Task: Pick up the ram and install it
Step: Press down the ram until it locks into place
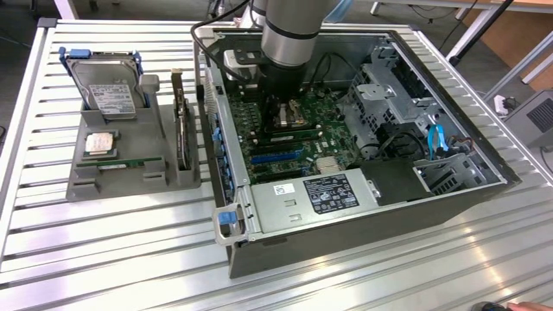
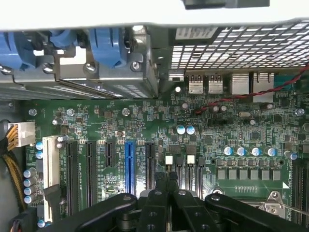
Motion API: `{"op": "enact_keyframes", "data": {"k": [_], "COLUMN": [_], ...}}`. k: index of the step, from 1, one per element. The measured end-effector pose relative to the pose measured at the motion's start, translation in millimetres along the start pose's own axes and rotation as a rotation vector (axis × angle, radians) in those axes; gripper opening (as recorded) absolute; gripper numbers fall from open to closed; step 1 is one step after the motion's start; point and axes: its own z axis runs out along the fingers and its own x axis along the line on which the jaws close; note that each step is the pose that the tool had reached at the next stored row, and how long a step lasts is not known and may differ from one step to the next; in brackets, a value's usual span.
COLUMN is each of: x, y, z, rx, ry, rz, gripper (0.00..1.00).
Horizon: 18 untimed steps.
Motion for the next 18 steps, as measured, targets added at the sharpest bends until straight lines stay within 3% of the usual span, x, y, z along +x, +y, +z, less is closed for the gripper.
{"op": "enact_keyframes", "data": {"k": [7, 12, 18], "x": [-0.1, 0.6, 0.5], "y": [0.0, 0.3, -1.1], "z": [1.7, -8.5, -8.6], "rx": [0.0007, 0.0006, 0.0005], "ry": [-0.0001, 0.0, 0.0002], "rz": [0.0, 0.0, 0.0], "gripper": [0.11, 0.11, 0.11]}}
